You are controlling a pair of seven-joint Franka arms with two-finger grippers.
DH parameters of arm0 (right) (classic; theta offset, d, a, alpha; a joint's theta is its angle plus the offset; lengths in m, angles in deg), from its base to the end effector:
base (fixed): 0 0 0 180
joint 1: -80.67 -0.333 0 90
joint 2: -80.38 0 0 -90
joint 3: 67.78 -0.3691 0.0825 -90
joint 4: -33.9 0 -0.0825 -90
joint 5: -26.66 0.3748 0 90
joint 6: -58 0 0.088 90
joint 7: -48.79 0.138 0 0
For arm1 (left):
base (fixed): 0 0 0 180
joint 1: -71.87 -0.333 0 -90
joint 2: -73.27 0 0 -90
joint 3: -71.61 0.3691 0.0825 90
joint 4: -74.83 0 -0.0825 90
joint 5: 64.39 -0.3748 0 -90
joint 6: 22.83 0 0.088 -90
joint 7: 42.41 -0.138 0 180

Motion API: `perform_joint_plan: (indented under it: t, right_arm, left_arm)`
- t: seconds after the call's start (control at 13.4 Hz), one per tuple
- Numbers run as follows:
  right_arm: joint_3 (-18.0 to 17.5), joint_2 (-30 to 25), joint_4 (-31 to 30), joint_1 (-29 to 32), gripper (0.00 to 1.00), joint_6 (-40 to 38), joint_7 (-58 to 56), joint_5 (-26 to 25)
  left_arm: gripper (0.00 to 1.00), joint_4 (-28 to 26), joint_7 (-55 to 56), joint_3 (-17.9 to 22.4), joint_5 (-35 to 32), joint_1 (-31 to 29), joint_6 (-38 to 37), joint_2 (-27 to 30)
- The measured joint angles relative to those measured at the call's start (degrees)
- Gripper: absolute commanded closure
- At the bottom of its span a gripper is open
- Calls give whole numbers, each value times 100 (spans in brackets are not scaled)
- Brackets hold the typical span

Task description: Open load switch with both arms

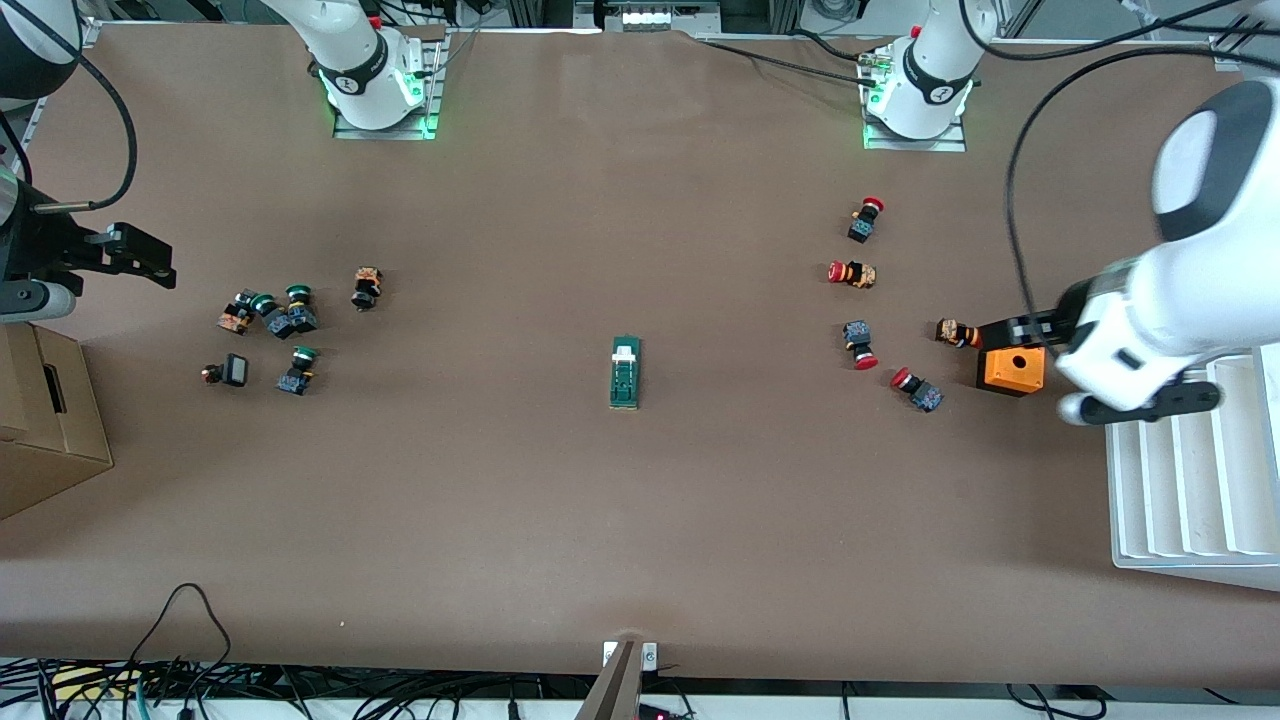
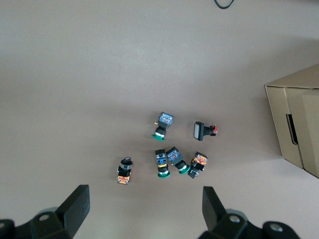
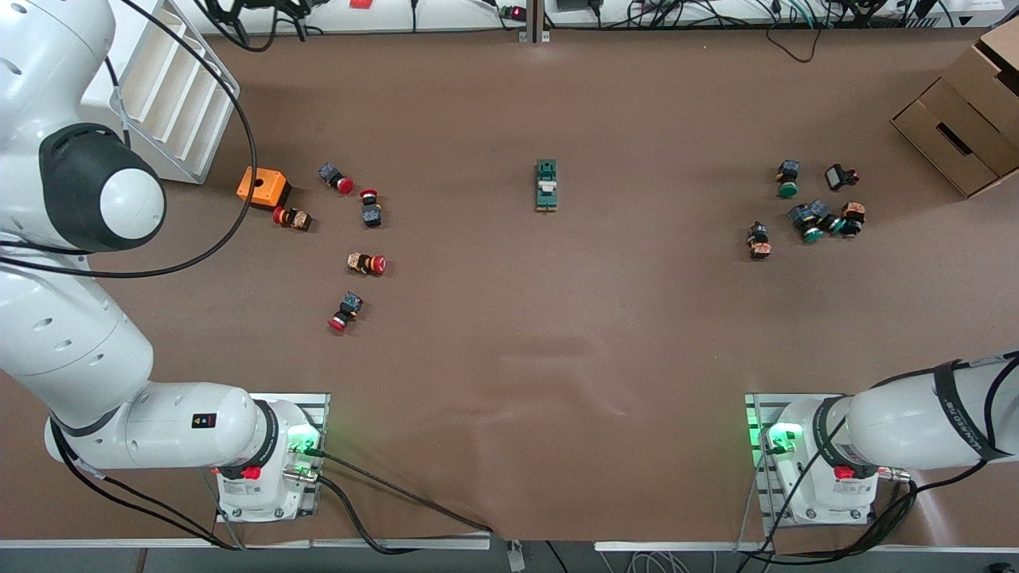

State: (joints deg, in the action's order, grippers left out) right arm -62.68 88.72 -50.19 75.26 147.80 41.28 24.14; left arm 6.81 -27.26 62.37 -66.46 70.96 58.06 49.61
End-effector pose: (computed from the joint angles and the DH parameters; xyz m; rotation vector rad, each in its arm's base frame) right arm 0.5946 0.0013 0.6114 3.0794 0.2128 -0.0753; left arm 0.6572 -0.0670 0.5598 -3.1132 -0.2009 0.2901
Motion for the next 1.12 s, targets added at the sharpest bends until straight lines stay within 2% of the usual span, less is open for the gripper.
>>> perform_joint_plan:
  t: [0.22, 0.6, 0.82, 1.12]
  right_arm:
    - [-16, 1, 7, -3, 0, -4, -18, 345]
    - [-59, 0, 15, -11, 0, -9, -18, 381]
    - [-59, 0, 17, -10, 0, -9, -18, 381]
    - [-53, 0, 19, -8, 0, -12, -18, 381]
  left_arm:
    - [0, -596, -353, 278, 39, 70, 781, 375]
    - [0, -1880, -996, 816, 39, 242, 1945, 1302]
    - [0, -2455, -1172, 1110, 121, 318, 2127, 1824]
    - [0, -2626, -1706, 1249, 256, 328, 2132, 2002]
